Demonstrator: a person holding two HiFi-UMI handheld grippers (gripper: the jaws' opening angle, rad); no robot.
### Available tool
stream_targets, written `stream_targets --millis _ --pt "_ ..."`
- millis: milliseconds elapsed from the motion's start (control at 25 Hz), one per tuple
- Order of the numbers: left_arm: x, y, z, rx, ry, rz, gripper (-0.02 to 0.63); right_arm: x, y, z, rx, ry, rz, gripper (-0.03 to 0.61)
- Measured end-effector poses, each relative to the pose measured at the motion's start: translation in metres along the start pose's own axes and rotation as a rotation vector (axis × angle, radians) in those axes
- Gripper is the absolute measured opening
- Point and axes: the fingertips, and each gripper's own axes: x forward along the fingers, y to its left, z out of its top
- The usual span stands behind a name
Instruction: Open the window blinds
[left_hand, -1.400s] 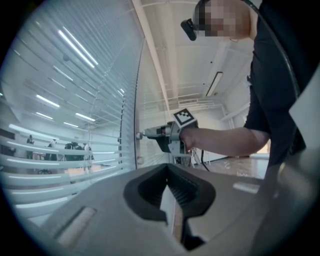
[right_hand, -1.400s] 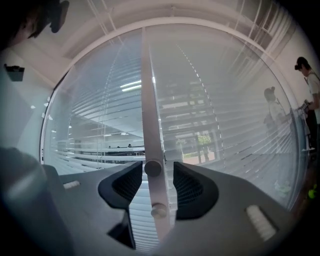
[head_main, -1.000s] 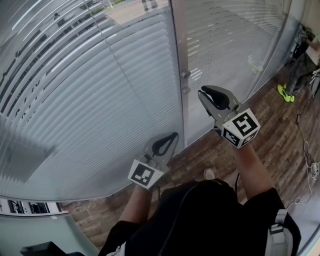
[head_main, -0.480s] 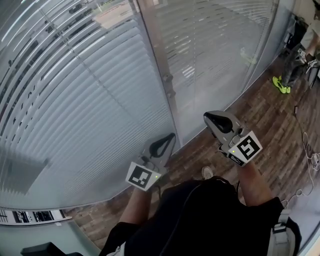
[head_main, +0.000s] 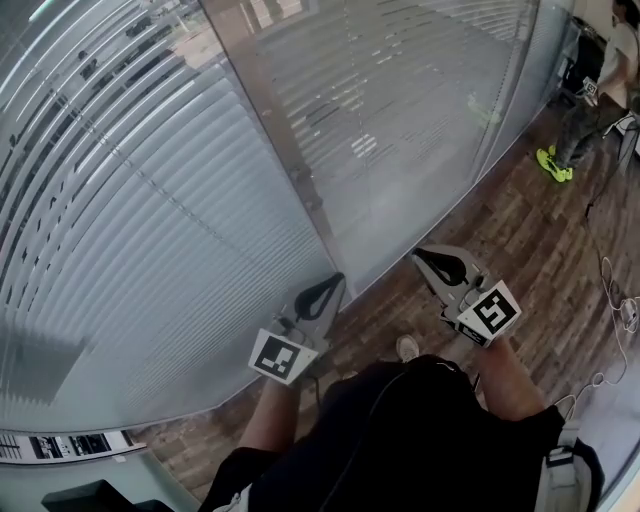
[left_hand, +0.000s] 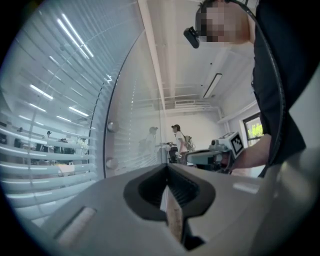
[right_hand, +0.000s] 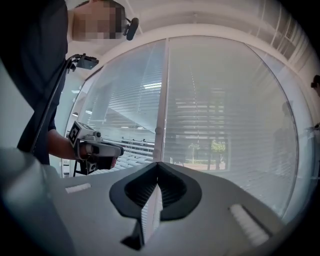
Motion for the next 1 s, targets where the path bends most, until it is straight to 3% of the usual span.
stream_targets --millis 400,1000 --pt "0.034 -0.010 0.001 0.000 0.000 -0.014 0.004 -0.007 -0.023 0.010 0.002 -0.044 0.026 0.006" --pt "0.056 -0.017 -0.001 0.011 0.005 -0.002 0.005 -0.014 -0.039 0.003 0.016 -0.014 0.046 0.005"
